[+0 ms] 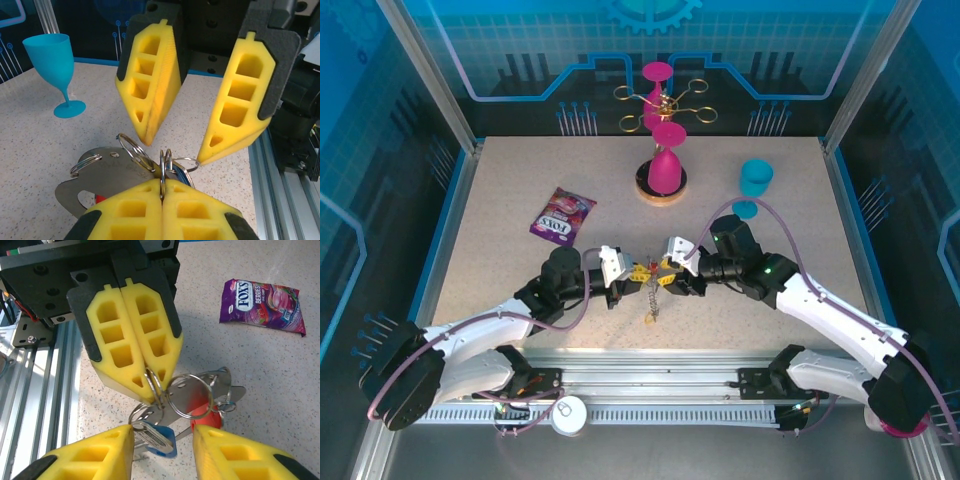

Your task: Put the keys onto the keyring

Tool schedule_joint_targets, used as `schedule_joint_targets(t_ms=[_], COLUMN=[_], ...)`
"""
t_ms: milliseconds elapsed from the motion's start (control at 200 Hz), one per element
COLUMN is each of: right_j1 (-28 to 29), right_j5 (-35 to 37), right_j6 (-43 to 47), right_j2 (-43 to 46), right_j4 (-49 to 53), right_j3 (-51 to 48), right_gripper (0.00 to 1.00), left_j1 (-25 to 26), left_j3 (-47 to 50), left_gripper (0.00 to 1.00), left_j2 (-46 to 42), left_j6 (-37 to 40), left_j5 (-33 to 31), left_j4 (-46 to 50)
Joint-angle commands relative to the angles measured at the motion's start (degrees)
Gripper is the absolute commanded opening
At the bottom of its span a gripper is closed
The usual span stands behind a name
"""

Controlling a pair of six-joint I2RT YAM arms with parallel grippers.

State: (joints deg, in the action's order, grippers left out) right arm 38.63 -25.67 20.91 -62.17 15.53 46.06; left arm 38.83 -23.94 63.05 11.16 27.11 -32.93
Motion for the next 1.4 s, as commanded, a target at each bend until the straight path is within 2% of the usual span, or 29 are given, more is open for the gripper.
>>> schedule_joint_targets(t_ms=[0, 345, 550, 785, 961, 1201, 1301, 1396], right_j1=[1.2, 2.2, 3.4, 4.4, 5.4, 5.4, 2.9, -1.1], right_j5=[-0.6, 3.1, 4.8, 7.7, 8.7, 3.8, 2.0, -3.2], right_j6=[-1.0, -0.3, 0.5, 1.4, 2.5, 2.3, 0.5, -1.2], right_j2=[-0.3, -1.2, -2.2, -3.1, -4.1, -3.1, 0.4, 3.7], right_j4=[-2.2, -2.6, -2.6, -2.4, -1.5, -0.7, -1.6, -2.0], right_j3=[-0.6, -0.6, -0.2, 0.5, 0.8, 0.5, -1.0, -2.1], right_gripper=[0.36, 0.37, 0.24, 0.17, 0.00, 0.00, 0.15, 0.19], left_j1=[-0.1, -0.1, -0.1, -0.1, -0.1, -0.1, -0.2, -0.3], left_j3=[-0.2, -0.8, -1.0, -1.1, -1.0, -1.0, -0.9, -0.7], left_gripper=[0.00, 0.00, 0.00, 0.00, 0.00, 0.00, 0.00, 0.00], left_j2=[0.6, 1.8, 1.8, 1.9, 2.1, 3.7, 4.5, 5.3], left_j6=[-3.0, -4.5, -5.4, -6.0, -6.7, -6.4, -4.8, -3.0], left_j5=[-2.0, -3.2, -3.3, -3.8, -3.8, -1.5, -0.6, 0.4], left_j4=[-2.5, -2.3, -2.7, -3.0, -4.4, -9.2, -9.7, -10.1])
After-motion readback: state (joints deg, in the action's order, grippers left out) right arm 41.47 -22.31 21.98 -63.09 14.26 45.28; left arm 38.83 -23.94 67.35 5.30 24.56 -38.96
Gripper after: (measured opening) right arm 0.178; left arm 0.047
